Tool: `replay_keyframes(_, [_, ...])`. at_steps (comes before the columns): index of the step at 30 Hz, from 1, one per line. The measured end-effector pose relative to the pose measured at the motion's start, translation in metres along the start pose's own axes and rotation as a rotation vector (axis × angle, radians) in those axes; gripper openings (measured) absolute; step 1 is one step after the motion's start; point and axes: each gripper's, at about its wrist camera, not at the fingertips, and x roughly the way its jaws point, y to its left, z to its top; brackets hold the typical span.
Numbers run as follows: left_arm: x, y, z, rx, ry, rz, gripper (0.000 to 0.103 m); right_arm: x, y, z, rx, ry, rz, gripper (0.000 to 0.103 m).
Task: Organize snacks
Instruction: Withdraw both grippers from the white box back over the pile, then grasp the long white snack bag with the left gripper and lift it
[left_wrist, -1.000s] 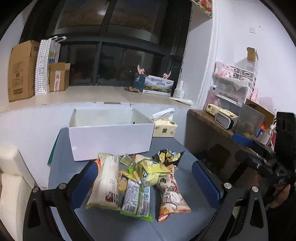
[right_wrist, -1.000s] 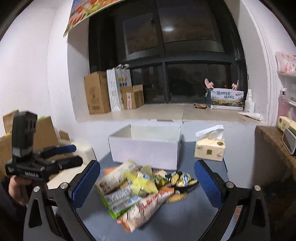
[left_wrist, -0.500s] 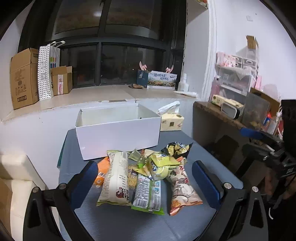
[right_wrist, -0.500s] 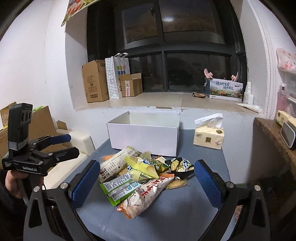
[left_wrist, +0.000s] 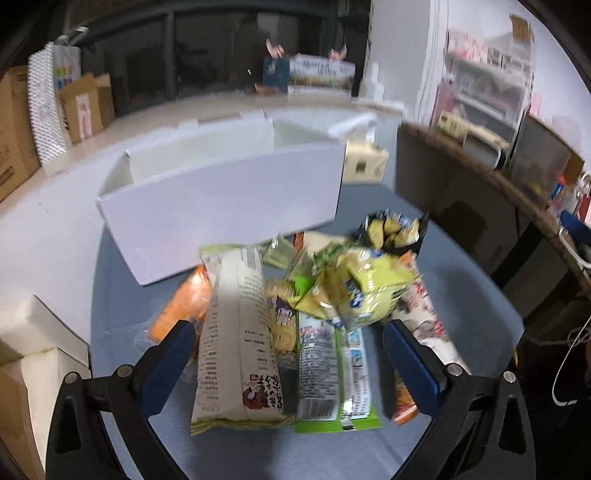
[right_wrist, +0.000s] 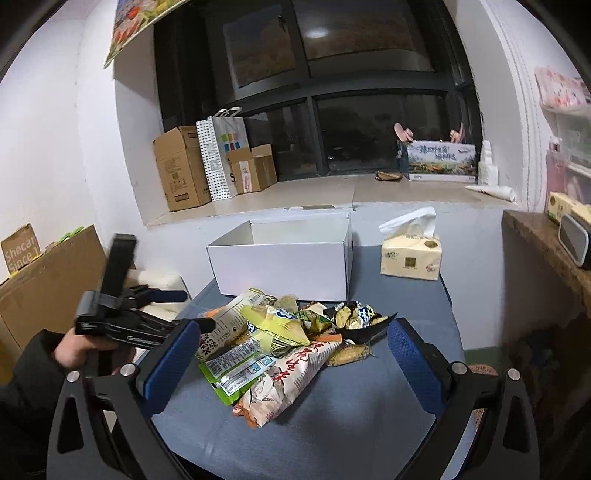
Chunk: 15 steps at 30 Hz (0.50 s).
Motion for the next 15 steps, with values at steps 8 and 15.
replay_keyframes(8, [0.055,0.034,0.004,-0.102,0.106,0.046,0.103,0.001,-0.006,-0.004,0.015,0.014,-0.015,0.103])
replay_keyframes(15, [0.078,0.043,-0.003,-0.129,0.143,0.021,0.067,0.006,-0.013,-0.007,0.043,0.033,-0.026,0.103])
